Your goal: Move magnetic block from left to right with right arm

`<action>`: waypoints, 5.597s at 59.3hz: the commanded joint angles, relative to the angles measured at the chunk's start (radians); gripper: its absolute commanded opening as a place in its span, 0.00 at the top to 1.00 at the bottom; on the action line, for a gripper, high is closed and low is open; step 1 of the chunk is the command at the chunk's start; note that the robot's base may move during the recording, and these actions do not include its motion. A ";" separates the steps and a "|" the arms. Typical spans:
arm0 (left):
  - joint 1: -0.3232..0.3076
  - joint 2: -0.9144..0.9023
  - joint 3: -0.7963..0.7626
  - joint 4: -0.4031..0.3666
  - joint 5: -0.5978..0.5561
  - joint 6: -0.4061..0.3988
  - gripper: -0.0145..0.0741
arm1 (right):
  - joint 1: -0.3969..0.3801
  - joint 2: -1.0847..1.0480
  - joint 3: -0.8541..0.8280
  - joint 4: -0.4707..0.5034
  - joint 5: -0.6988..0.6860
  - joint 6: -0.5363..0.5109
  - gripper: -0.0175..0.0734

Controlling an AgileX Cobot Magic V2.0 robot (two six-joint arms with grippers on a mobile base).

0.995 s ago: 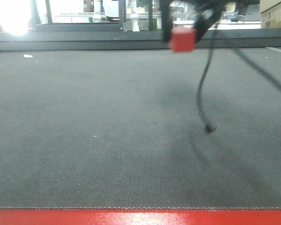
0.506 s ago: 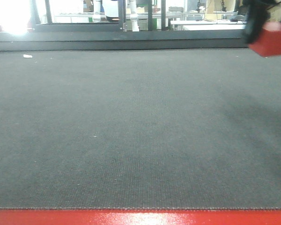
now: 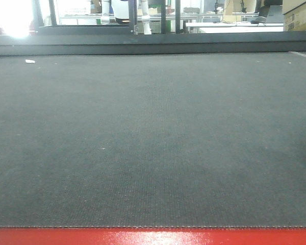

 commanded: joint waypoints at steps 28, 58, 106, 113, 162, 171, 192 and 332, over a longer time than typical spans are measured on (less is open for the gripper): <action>0.002 -0.014 0.009 0.000 -0.092 -0.007 0.97 | -0.006 -0.569 -0.010 -0.025 -0.054 -0.020 0.63; 0.002 -0.014 0.009 0.000 -0.092 -0.007 0.97 | -0.006 -0.620 -0.009 -0.025 -0.055 -0.020 0.63; 0.004 -0.014 0.009 0.000 -0.092 -0.007 0.97 | -0.006 -0.620 -0.009 -0.025 -0.054 -0.020 0.63; 0.004 -0.014 0.009 0.000 -0.092 -0.007 0.97 | -0.006 -0.620 -0.009 -0.025 -0.054 -0.020 0.63; 0.000 -0.014 0.009 0.000 -0.092 -0.007 0.97 | -0.006 -0.620 -0.009 -0.025 -0.052 -0.020 0.63; 0.032 -0.014 0.009 0.000 -0.092 -0.007 0.97 | -0.006 -0.620 -0.009 -0.025 -0.052 -0.020 0.63; 0.080 -0.014 0.009 0.000 -0.092 -0.007 0.97 | -0.006 -0.620 -0.009 -0.025 -0.052 -0.020 0.63; 0.016 -0.015 0.009 0.000 -0.092 -0.007 0.97 | -0.006 -0.620 -0.009 -0.025 -0.052 -0.020 0.63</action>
